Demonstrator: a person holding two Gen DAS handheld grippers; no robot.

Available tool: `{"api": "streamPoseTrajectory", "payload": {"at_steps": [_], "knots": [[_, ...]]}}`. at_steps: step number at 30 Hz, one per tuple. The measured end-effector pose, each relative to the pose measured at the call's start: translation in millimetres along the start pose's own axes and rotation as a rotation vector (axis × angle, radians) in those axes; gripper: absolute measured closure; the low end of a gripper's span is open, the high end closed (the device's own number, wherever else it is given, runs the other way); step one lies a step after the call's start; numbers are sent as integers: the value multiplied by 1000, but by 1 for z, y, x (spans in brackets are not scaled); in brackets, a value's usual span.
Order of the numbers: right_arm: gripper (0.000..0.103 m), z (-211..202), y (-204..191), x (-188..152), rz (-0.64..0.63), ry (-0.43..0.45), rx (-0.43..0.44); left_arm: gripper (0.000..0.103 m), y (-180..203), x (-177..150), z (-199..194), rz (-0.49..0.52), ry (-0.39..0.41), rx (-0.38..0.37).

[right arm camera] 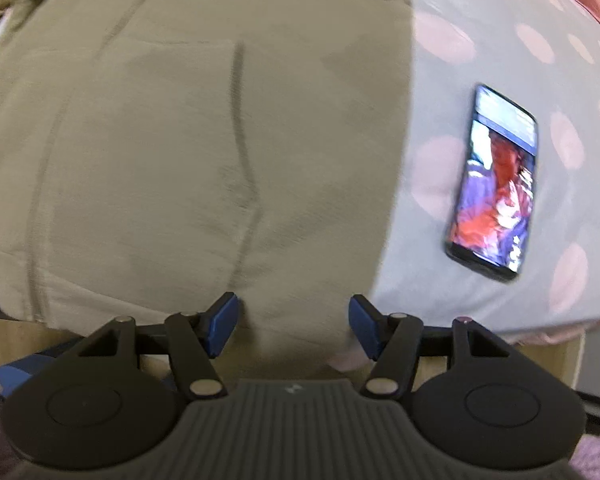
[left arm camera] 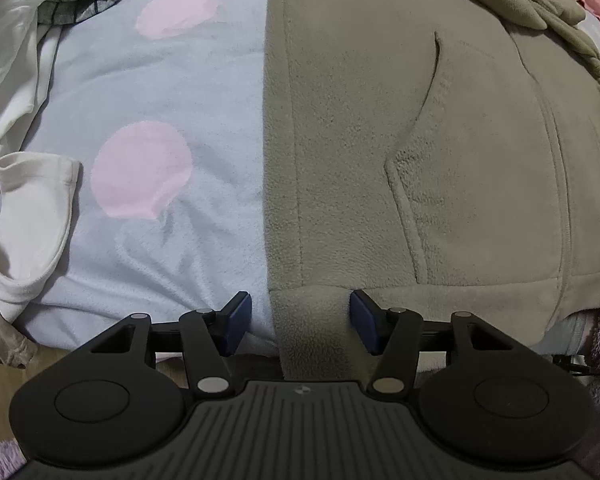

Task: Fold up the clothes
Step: 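Grasp the hoodie hem with both grippers side by side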

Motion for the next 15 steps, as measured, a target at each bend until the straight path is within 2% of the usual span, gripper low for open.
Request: {"api": "streamPoseTrajectory", "payload": {"at_steps": [4, 6, 7, 9, 11, 13, 15], "knots": [[38, 16, 9, -4, 52, -61, 8, 50, 1, 2, 3, 12, -12, -2], [40, 20, 5, -5, 43, -65, 16, 66, 5, 3, 2, 40, -9, -2], [43, 22, 3, -6, 39, -67, 21, 66, 7, 3, 2, 57, -7, 2], [51, 18, -4, -8, 12, -52, 15, 71, 12, 2, 1, 87, 0, 10], [68, 12, -13, -10, -25, -27, 2, 77, 13, 1, -2, 101, 7, 8], [80, 3, -21, -12, -65, 12, -12, 82, 12, 1, -7, 95, 14, -9], [83, -8, -25, -14, -72, 43, 2, 87, 12, 1, -16, 88, 20, -38]]}}
Point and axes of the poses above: each gripper's, at about its wrist camera, not at the fingertips, and z roughly the way its jaws point, y to its right, x to its top, the point moved 3 cm from there along z, roughly the way its jaws point
